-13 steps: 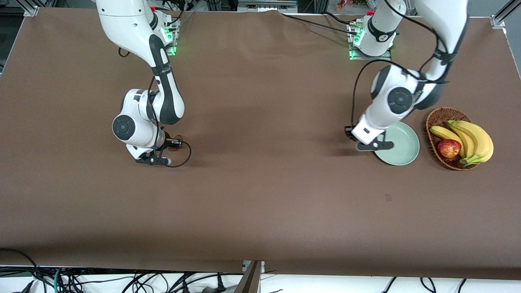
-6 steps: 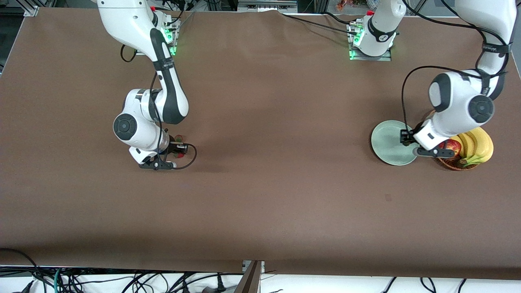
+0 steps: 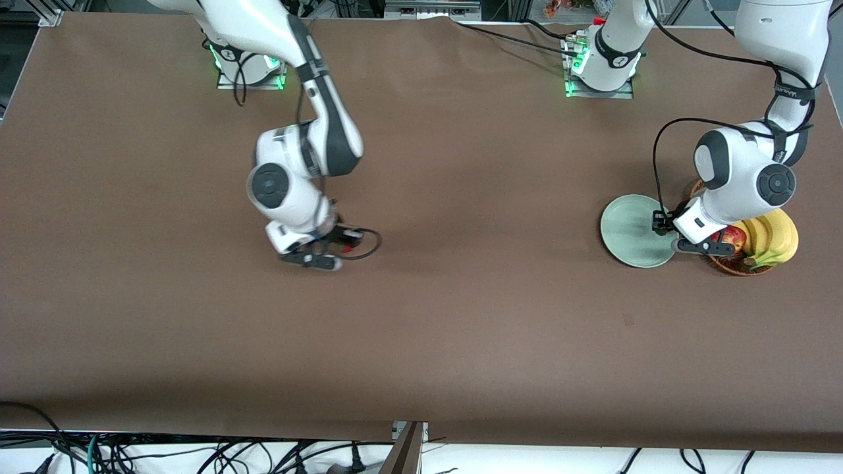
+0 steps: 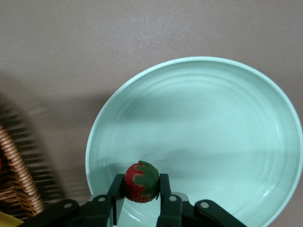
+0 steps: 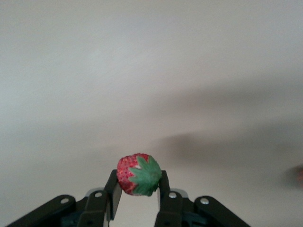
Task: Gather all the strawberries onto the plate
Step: 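Place the strawberry on the plate while the right gripper lifts another, then set the second strawberry on the table near the plate with the right gripper, then grasp the second strawberry with the left gripper while the right gripper grasps the third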
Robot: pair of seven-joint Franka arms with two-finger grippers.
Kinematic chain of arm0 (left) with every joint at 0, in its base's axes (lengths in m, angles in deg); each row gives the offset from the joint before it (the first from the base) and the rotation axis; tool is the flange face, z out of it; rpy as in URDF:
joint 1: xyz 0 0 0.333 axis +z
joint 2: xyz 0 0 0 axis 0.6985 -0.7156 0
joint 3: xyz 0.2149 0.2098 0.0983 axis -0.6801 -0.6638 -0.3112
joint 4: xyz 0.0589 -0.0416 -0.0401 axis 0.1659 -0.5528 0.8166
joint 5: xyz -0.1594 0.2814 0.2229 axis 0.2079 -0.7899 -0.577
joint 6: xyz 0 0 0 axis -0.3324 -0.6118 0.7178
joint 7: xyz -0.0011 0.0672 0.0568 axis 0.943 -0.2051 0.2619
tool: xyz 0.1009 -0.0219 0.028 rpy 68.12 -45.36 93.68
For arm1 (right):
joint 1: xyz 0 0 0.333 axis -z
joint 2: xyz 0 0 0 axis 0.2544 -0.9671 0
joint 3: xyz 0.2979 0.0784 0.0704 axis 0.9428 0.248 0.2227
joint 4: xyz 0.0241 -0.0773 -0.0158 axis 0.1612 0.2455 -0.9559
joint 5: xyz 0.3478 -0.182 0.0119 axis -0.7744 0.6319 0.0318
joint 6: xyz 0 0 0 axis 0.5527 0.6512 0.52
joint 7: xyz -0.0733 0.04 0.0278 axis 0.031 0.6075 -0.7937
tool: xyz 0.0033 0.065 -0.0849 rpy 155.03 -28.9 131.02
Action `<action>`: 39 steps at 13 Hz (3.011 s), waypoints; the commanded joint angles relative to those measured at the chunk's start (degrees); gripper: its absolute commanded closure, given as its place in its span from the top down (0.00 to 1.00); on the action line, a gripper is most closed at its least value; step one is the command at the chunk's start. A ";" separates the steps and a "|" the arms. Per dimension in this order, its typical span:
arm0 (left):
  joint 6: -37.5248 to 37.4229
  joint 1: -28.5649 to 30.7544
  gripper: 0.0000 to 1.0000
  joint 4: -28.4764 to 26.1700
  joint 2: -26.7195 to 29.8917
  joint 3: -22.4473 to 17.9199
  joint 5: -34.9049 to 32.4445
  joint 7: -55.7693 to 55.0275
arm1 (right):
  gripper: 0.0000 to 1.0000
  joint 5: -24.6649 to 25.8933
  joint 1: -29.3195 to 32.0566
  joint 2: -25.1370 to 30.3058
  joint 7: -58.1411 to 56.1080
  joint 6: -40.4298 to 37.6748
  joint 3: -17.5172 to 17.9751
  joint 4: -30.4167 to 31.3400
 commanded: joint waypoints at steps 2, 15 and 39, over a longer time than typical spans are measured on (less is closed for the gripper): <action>0.03 -0.27 1.00 0.28 -0.27 -0.31 1.48 2.19 | 0.30 -2.69 -0.31 -9.99 18.26 4.12 7.51 -15.24; -3.49 -1.33 1.00 0.55 6.85 4.35 1.48 -8.88 | 0.99 -0.07 -7.87 -20.55 48.37 31.35 15.21 -26.08; 1.87 -7.92 1.00 39.11 -26.36 16.57 -4.06 -46.50 | 0.80 -0.40 3.03 6.69 -29.85 7.48 -6.09 24.72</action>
